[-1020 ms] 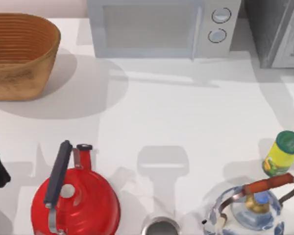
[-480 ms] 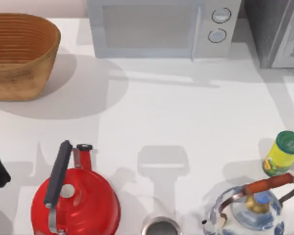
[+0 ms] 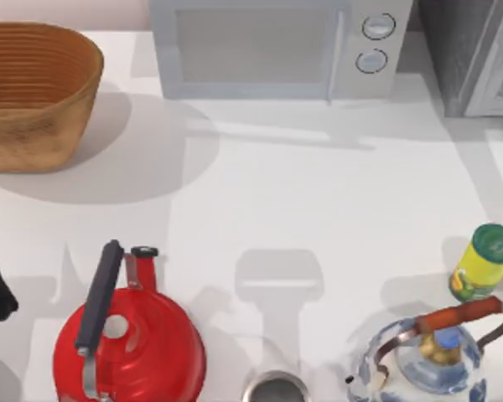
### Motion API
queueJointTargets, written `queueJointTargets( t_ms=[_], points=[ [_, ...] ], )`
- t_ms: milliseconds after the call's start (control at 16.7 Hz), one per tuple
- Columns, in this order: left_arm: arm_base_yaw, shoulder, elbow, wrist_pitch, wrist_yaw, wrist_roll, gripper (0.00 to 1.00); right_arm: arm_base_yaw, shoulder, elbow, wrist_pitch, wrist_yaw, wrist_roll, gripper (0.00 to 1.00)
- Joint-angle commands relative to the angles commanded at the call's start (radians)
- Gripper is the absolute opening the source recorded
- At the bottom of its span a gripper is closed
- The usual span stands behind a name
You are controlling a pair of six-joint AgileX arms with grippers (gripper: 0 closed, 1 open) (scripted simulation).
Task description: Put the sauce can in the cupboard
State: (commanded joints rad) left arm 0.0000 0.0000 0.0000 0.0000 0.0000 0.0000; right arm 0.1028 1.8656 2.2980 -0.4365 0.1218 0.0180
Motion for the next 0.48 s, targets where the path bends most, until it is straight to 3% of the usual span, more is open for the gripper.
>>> queueJointTargets(
  t_ms=[480],
  points=[
    [0.000, 0.000, 0.000, 0.000, 0.000, 0.000, 1.00, 0.000, 0.000, 0.000, 0.000, 0.000, 0.000, 0.98]
  ],
)
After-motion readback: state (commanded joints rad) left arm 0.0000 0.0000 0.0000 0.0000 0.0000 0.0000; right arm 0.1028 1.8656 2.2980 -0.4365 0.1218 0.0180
